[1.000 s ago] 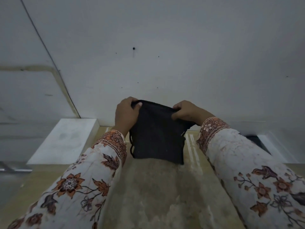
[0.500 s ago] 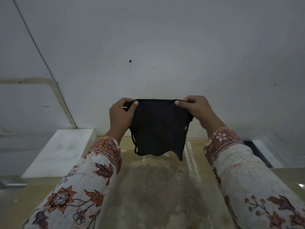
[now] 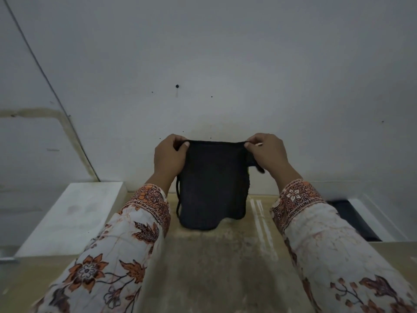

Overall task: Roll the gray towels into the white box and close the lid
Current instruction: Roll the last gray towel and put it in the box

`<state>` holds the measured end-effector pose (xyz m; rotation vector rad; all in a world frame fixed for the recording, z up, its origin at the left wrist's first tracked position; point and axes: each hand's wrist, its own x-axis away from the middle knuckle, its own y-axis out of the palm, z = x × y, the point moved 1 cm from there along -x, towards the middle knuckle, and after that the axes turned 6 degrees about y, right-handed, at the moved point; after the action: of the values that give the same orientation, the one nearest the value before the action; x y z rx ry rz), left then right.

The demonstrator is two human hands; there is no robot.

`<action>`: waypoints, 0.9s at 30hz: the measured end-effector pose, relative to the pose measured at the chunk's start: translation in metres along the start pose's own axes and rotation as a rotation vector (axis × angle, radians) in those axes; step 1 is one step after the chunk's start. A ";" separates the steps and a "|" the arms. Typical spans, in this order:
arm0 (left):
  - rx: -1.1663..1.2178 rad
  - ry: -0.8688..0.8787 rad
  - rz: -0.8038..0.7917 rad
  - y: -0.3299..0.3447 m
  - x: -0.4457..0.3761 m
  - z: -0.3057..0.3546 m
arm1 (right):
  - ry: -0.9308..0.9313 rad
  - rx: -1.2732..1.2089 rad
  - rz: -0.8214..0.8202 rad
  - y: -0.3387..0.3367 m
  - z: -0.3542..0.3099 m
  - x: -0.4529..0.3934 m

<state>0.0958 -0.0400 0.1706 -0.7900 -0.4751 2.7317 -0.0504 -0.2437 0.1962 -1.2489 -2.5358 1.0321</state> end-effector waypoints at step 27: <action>-0.406 -0.456 -1.244 0.010 0.151 -0.103 | 0.339 0.531 -0.950 0.093 0.147 0.117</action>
<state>0.0278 0.0251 0.0141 0.1372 -1.1451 1.5976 -0.1231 -0.1942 0.0060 -0.0217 -1.9734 0.9973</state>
